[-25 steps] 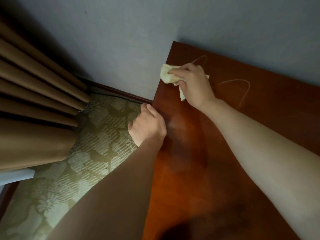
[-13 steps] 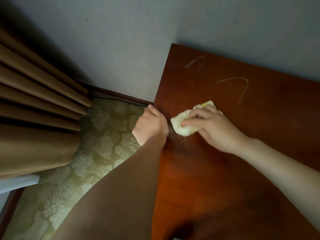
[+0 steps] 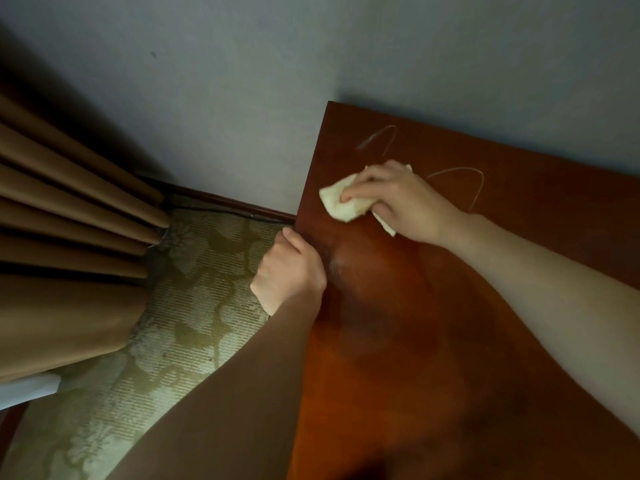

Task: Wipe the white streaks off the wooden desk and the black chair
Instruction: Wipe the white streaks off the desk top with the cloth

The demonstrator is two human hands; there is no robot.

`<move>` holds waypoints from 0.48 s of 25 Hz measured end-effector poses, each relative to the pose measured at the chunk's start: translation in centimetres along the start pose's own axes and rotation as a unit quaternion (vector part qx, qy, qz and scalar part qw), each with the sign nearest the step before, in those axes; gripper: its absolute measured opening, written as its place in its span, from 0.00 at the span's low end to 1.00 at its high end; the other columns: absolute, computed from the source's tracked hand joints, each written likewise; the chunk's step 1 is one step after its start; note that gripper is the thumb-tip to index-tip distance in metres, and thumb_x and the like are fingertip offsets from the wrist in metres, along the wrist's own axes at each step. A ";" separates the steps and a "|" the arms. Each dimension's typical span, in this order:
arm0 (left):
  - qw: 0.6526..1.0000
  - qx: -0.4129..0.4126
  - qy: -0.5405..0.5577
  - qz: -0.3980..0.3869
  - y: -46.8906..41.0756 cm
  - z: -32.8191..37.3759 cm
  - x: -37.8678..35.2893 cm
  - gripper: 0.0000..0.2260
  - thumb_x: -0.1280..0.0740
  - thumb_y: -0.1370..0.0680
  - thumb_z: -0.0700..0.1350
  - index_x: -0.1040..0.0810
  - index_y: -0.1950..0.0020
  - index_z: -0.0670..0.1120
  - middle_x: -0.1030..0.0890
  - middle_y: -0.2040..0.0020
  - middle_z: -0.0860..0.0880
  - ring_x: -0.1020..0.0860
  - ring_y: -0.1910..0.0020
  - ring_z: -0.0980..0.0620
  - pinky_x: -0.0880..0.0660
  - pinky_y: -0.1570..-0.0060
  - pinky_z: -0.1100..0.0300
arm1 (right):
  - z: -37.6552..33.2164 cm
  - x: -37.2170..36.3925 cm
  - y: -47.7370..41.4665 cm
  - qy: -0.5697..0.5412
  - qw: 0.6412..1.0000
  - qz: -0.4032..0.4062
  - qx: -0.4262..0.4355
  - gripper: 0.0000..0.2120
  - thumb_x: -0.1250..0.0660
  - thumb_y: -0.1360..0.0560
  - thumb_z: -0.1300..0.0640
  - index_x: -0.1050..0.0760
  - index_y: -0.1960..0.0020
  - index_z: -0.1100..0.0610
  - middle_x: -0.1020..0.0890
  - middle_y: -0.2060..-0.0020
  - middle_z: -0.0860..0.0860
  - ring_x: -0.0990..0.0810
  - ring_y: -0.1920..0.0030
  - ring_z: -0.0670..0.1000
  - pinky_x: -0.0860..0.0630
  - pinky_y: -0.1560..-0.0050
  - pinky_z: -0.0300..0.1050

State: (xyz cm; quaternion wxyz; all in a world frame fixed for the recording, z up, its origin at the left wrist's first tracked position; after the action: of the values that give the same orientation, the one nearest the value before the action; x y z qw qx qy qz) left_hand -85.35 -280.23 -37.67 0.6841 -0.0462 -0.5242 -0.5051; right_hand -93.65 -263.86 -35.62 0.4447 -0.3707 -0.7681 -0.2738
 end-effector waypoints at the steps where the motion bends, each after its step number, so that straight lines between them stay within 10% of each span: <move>1: 1.000 -0.001 0.000 0.000 0.0 0.0 0.0 0.22 0.56 0.17 0.51 0.25 0.37 0.47 0.20 0.44 0.43 0.24 0.44 0.41 0.33 0.46 0.51 | 0.6 0.3 -1.2 -0.004 0.999 0.028 -0.025 0.22 0.36 0.28 0.72 0.22 0.40 0.52 0.23 0.44 0.54 0.29 0.47 0.58 0.38 0.46 0.43; 12: 1.000 0.006 -0.012 0.003 -0.2 0.1 -0.2 0.23 0.57 0.17 0.51 0.25 0.38 0.47 0.20 0.45 0.43 0.23 0.45 0.42 0.32 0.47 0.51 | 3.1 1.0 -7.9 0.051 0.933 0.216 -0.284 0.23 0.44 0.23 0.68 0.28 0.34 0.50 0.25 0.38 0.54 0.30 0.41 0.59 0.35 0.45 0.44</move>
State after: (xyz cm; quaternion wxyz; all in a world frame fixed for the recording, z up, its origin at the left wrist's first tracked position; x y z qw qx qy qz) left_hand -85.60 -280.13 -37.87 0.6797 -0.0496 -0.5353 -0.4990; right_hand -101.85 -265.74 -36.85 0.4083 -0.6239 -0.5358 -0.3962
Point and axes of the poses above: each hand's wrist, its own y-axis away from the middle knuckle, its own x-axis out of the back of the hand, z = x × y, the point moved 3 cm from there along -y, towards the middle knuckle
